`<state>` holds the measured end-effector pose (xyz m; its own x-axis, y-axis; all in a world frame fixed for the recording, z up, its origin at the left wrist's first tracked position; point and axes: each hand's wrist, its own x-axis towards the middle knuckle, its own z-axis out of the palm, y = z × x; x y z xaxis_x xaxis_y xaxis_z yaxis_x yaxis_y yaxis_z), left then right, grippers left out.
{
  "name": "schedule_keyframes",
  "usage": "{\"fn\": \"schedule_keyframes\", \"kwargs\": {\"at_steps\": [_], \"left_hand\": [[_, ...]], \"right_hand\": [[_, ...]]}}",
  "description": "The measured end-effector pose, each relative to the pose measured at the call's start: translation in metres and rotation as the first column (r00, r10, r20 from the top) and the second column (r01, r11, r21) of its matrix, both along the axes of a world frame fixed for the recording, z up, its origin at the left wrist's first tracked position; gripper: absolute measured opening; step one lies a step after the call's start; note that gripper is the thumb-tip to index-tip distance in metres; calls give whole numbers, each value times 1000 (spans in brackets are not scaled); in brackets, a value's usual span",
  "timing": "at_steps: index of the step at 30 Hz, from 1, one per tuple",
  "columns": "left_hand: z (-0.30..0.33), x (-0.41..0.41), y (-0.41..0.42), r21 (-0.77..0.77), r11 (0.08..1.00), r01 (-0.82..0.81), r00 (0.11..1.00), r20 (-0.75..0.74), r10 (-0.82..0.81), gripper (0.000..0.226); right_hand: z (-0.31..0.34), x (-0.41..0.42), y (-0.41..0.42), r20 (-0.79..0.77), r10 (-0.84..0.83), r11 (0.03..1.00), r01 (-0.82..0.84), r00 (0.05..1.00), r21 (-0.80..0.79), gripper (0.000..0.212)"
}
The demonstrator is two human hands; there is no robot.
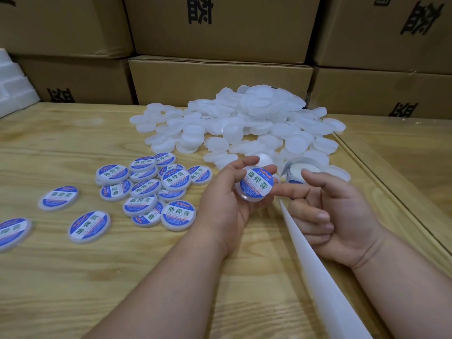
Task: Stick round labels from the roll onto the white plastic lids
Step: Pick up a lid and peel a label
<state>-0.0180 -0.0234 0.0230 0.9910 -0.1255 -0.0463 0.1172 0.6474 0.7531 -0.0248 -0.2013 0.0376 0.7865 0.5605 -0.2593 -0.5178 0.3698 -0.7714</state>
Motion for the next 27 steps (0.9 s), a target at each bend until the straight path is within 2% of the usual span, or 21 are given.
{"fn": "schedule_keyframes", "kwargs": {"at_steps": [10, 17, 20, 27], "left_hand": [[-4, 3, -2, 75, 997, -19, 998, 60, 14, 26], [-4, 4, -2, 63, 998, -25, 998, 67, 21, 19], [-5, 5, -2, 55, 998, -21, 997, 71, 17, 28], [-4, 5, -1, 56, 998, -22, 997, 70, 18, 29]], "right_hand": [[0, 0, 0, 4, 24, 1000, -24, 1000, -1, 52], [0, 1, 0, 4, 23, 1000, -23, 1000, 0, 51], [0, 0, 0, 9, 31, 1000, -31, 999, 1, 51], [0, 1, 0, 1, 24, 1000, -24, 1000, -6, 51]]}}
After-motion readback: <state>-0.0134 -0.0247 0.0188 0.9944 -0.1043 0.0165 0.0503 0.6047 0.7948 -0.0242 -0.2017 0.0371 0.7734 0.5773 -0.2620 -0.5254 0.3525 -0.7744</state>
